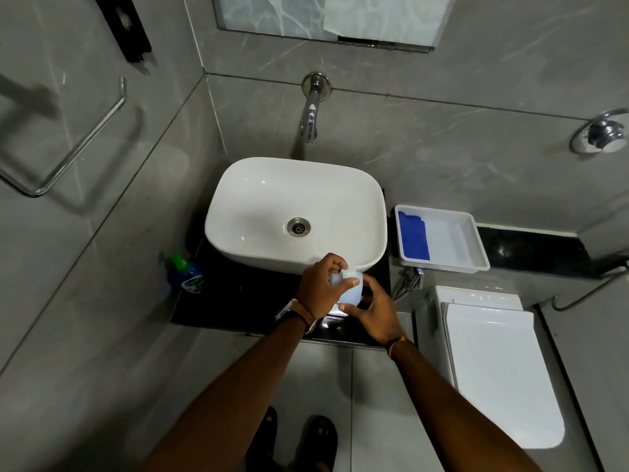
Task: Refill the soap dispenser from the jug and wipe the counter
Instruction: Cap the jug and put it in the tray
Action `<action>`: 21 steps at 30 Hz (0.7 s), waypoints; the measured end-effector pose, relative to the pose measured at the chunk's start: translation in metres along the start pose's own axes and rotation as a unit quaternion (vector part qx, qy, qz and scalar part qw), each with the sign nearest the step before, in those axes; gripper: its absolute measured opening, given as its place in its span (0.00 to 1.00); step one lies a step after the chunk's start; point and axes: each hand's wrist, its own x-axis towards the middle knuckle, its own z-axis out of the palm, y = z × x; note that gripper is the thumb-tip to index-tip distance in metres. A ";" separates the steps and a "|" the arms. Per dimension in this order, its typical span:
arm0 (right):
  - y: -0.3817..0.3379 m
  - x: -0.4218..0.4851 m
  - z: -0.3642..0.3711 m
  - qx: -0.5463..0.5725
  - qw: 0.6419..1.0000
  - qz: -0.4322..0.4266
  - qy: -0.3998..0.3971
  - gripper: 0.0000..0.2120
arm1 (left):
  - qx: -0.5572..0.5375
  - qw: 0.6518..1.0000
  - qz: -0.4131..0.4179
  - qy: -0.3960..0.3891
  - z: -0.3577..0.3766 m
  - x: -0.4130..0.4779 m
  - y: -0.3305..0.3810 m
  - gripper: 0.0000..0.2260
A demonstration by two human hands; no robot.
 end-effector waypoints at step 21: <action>-0.001 0.004 -0.002 -0.042 0.999 -0.026 0.002 0.34 | 0.033 0.995 0.096 0.012 0.000 -0.008 0.002 0.08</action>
